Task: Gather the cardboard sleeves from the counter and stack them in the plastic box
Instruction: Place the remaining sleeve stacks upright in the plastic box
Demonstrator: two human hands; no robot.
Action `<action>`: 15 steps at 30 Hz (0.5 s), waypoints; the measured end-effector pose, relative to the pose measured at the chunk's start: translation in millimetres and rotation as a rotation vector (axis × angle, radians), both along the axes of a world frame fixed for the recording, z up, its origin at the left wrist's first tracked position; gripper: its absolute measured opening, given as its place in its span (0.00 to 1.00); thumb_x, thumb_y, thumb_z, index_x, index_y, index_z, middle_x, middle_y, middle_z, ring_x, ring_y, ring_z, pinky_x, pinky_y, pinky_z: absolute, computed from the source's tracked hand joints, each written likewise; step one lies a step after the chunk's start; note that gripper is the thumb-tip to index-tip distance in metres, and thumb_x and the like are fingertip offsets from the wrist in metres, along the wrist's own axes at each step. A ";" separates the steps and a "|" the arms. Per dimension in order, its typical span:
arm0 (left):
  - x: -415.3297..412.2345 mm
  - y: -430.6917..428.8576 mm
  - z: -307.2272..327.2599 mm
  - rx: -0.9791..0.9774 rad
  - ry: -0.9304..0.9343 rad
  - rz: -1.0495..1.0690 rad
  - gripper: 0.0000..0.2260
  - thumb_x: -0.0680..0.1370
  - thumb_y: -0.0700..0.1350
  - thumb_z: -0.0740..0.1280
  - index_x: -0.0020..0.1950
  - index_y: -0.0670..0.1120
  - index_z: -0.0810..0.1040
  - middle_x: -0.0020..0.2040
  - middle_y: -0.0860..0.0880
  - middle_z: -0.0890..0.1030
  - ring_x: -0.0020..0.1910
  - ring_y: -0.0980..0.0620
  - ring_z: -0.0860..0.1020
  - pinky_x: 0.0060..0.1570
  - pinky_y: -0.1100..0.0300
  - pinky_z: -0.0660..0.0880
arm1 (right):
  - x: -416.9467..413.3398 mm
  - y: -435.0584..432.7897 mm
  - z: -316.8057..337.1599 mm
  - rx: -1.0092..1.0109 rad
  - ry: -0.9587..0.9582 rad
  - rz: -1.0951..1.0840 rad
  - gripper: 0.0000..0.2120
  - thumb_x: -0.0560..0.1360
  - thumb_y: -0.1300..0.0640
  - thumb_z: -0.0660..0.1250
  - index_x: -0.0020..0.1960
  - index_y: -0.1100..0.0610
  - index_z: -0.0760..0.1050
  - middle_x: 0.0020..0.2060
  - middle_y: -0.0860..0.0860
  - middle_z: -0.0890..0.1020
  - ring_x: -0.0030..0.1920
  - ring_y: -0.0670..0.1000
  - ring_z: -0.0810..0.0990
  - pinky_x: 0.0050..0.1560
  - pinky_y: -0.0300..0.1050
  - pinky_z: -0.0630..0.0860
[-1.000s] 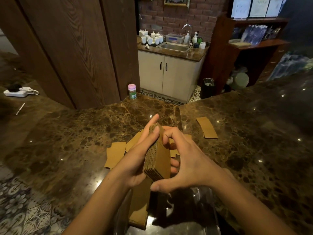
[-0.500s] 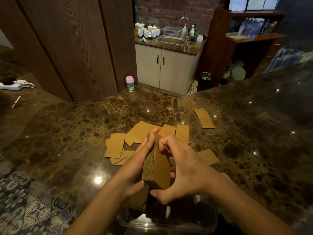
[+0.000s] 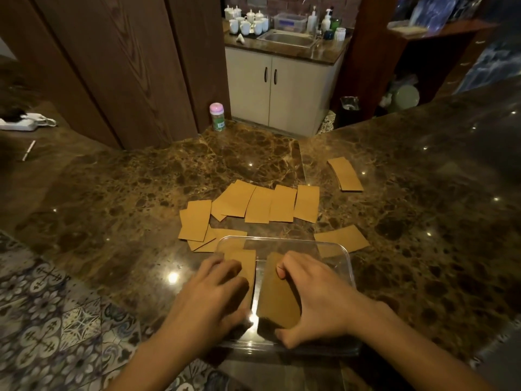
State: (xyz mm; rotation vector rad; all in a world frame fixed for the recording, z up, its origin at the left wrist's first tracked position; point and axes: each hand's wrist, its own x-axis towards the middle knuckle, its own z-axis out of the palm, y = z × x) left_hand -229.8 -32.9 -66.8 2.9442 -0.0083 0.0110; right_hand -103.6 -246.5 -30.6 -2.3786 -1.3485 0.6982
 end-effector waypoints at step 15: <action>7.4 -8.0 7.5 0.024 0.232 0.001 0.31 0.75 0.62 0.70 0.74 0.53 0.65 0.77 0.50 0.60 0.75 0.49 0.59 0.68 0.52 0.71 | -8.2 33.8 -44.8 -0.131 -0.240 0.070 0.43 0.62 0.33 0.77 0.67 0.51 0.64 0.68 0.51 0.63 0.68 0.53 0.61 0.65 0.49 0.72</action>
